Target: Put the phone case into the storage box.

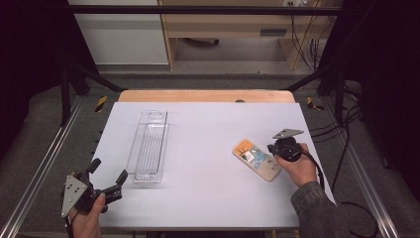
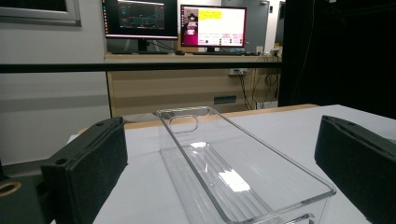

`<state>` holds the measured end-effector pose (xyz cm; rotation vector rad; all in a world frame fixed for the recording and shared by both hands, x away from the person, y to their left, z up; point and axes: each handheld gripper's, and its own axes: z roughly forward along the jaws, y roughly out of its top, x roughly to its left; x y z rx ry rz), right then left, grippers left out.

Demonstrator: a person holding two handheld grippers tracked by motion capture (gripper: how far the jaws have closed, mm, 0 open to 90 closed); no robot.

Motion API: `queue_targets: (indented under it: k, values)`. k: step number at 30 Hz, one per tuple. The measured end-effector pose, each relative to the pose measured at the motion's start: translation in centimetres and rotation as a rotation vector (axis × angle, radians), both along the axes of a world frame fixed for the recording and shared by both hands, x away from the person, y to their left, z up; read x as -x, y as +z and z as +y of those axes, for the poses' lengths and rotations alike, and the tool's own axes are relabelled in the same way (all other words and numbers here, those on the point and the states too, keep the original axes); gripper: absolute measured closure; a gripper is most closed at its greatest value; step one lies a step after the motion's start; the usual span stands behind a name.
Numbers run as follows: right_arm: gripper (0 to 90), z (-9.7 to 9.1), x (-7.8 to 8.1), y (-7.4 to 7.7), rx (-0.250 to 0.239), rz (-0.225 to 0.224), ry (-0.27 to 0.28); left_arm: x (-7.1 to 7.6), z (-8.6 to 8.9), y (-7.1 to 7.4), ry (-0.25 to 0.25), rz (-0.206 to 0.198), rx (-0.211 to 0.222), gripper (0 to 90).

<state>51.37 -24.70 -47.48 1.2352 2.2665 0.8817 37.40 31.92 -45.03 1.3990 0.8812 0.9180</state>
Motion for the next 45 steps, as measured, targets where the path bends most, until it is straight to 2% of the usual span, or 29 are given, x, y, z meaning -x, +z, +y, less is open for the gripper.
queue_targets:
  k: [6, 15, 19, 24, 36, 42, 45]
  values:
    - [90.0, 0.7, -0.8, -0.7, 0.004, 0.018, 0.014, 0.0, 0.0, 0.0, 0.000, 0.003, -0.003, 2.2]
    - [90.0, 1.0, -2.2, -2.1, 0.007, 0.052, -0.002, -0.1, 0.1, -0.1, 0.002, 0.005, -0.011, 2.3]
    - [90.0, 1.3, -2.5, -2.4, 0.016, 0.060, 0.005, -0.1, 0.1, -0.1, 0.004, 0.007, -0.008, 2.3]
    - [90.0, 1.5, -2.7, -2.5, -0.001, 0.061, 0.018, -0.1, 0.1, -0.2, 0.004, 0.008, -0.010, 2.4]
    - [90.0, 4.5, -1.9, -2.5, -0.036, 0.061, 0.099, -0.1, 0.0, -0.2, 0.002, 0.011, -0.017, 2.5]
    - [90.0, 7.7, -1.1, -2.3, -0.042, 0.068, 0.184, -0.1, 0.0, -0.2, 0.003, 0.013, -0.012, 2.5]
    - [90.0, 8.5, -0.8, -2.2, -0.041, 0.070, 0.206, -0.1, 0.1, -0.1, 0.004, 0.011, -0.009, 2.5]
